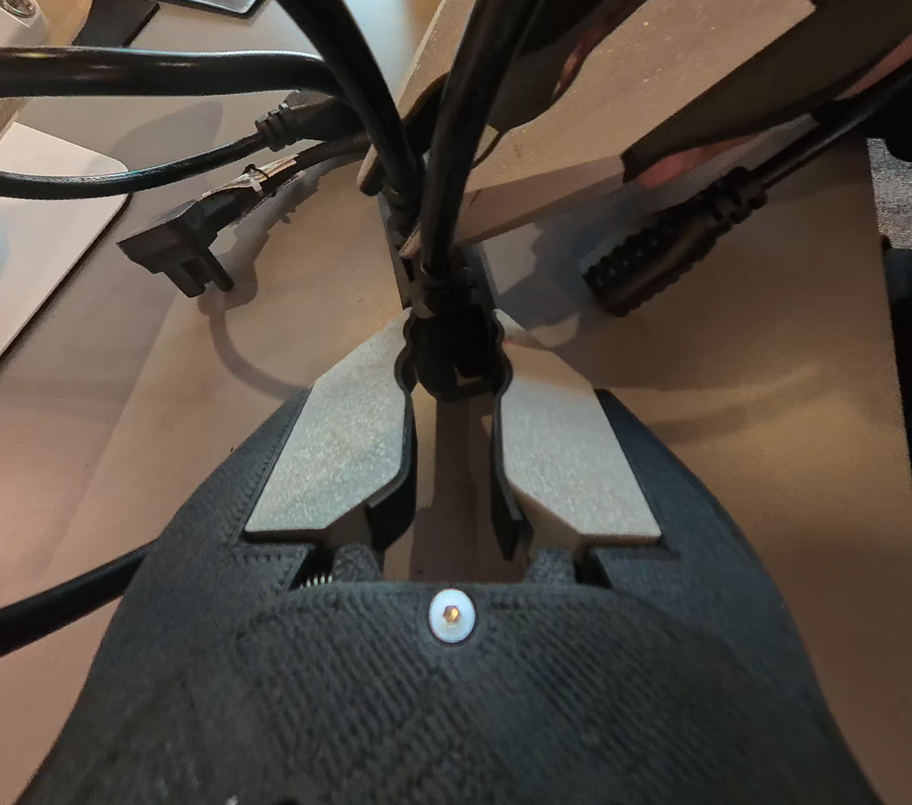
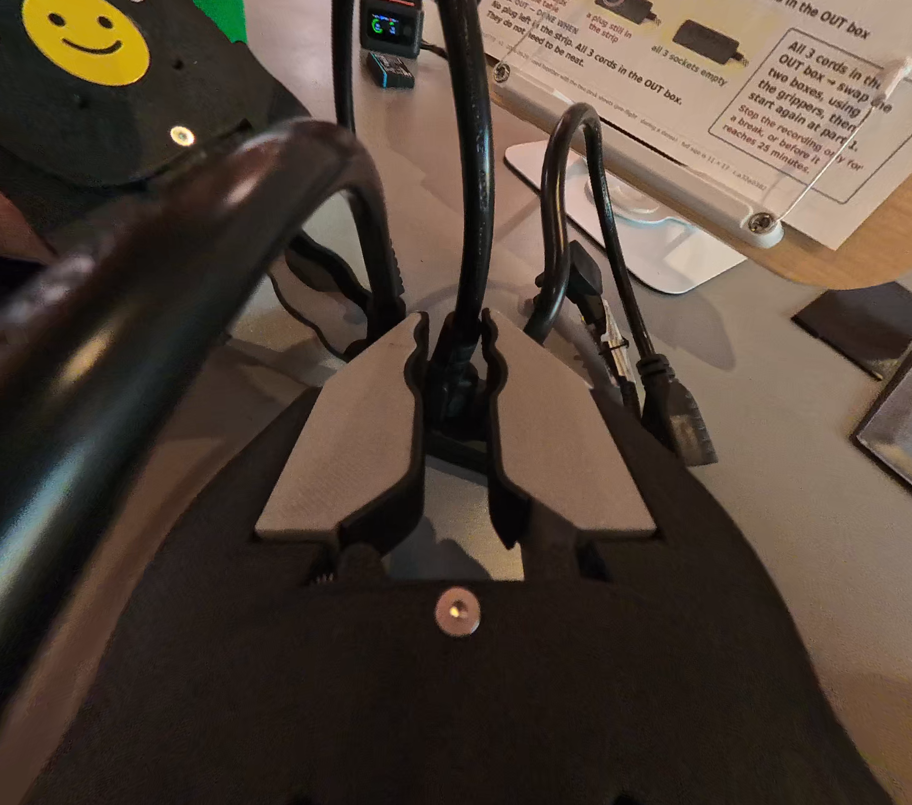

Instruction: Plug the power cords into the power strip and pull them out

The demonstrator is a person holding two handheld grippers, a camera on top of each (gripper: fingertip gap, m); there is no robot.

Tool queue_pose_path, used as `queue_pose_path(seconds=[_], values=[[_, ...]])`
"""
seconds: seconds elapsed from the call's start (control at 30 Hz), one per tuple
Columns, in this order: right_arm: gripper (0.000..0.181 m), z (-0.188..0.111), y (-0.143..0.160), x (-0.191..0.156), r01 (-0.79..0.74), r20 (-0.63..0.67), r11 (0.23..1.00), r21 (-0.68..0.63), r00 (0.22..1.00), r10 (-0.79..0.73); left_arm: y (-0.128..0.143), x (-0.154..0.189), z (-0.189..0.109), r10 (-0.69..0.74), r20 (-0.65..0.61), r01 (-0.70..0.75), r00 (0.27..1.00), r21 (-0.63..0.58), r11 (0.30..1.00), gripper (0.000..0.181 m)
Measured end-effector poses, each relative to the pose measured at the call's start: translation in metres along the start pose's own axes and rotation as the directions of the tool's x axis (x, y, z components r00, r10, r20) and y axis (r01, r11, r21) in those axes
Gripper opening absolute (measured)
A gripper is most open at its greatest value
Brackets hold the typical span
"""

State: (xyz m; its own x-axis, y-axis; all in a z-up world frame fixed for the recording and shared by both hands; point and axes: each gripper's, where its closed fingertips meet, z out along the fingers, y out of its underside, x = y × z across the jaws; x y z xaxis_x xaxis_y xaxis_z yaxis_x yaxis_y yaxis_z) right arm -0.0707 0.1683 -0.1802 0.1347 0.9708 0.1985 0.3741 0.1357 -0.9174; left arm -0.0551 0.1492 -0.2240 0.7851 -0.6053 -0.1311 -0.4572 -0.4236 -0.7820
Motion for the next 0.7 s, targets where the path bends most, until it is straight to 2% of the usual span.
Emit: queue_pose_path(seconds=[0.2, 0.4, 0.63, 0.7], values=[[0.019, 0.0, 0.002, 0.0, -0.012, -0.019, 0.998, -0.056, 1.0, 0.011, -0.001, -0.001, 0.001, 0.007, 0.019, -0.007, 1.0, -0.002, 1.0, 0.025], [0.019, -0.006, 0.006, -0.001, 0.011, -0.013, 0.982, -0.186, 1.0, -0.014, -0.001, 0.002, 0.002, -0.038, -0.025, 0.038, 0.999, 0.01, 0.999, 0.024], [0.031, -0.02, 0.002, 0.0, 0.006, -0.047, 0.987, -0.159, 0.999, -0.014, 0.0, 0.0, 0.001, -0.03, -0.015, 0.03, 0.999, 0.002, 1.0, 0.024], [0.028, -0.02, 0.003, 0.002, -0.012, -0.058, 0.991, -0.136, 0.998, 0.004, 0.0, 0.0, 0.001, -0.032, -0.016, 0.032, 0.999, 0.003, 0.999, 0.024]])
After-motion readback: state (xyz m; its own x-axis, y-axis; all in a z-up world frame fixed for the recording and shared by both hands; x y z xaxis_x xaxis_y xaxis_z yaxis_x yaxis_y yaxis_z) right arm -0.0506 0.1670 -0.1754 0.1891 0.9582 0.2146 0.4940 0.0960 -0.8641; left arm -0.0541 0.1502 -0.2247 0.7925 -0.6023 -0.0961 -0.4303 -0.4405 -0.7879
